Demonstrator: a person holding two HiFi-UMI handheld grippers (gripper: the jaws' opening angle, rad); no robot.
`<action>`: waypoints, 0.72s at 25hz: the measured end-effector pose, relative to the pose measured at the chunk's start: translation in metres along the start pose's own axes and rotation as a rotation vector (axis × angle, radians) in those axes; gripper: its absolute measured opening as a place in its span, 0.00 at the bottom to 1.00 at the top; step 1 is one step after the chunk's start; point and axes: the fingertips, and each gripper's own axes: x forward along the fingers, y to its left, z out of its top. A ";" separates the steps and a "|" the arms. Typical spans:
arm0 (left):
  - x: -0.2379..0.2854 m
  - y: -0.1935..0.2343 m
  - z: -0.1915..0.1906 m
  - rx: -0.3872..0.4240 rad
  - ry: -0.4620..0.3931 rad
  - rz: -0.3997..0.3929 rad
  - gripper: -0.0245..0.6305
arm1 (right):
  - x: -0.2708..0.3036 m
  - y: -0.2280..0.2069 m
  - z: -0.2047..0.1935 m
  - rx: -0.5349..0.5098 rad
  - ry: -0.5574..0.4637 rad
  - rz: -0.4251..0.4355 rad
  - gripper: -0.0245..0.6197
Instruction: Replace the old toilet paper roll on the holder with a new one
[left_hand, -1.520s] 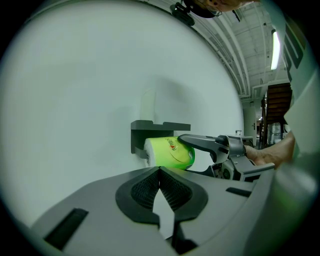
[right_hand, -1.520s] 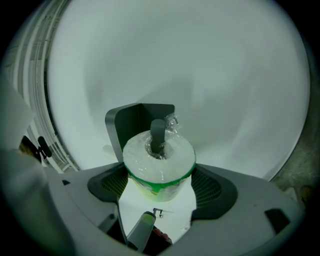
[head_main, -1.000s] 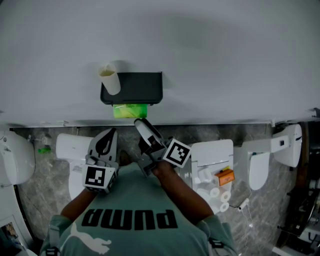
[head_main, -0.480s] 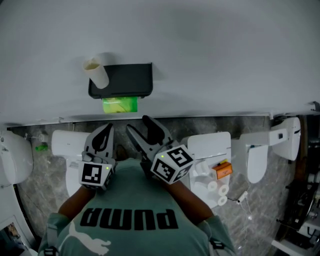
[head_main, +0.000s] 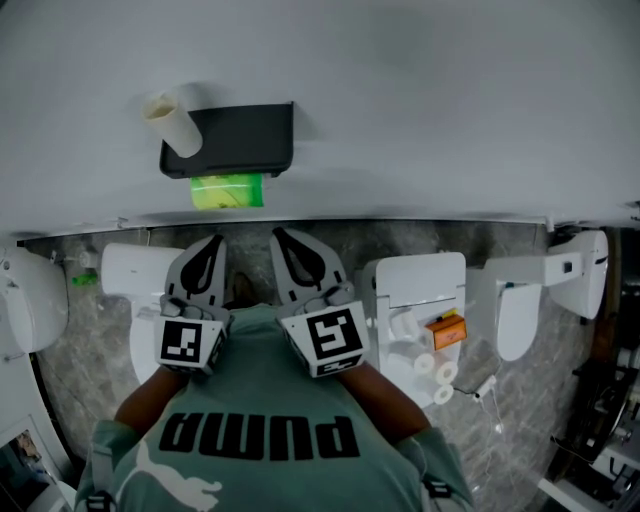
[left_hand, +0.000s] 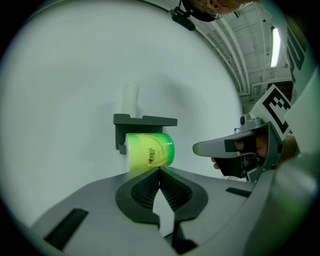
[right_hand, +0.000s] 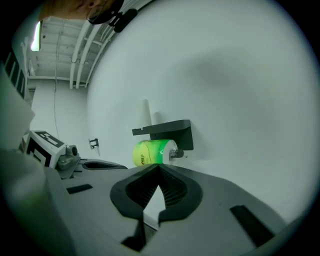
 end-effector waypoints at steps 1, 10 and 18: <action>0.000 -0.002 0.000 0.001 0.002 0.005 0.04 | -0.001 -0.001 0.000 -0.005 -0.001 0.002 0.05; -0.006 -0.019 -0.003 0.010 0.006 0.061 0.04 | -0.011 -0.007 -0.008 -0.016 -0.016 0.053 0.05; -0.024 -0.024 -0.030 0.012 0.135 0.142 0.04 | -0.011 -0.009 -0.014 0.024 -0.058 0.112 0.05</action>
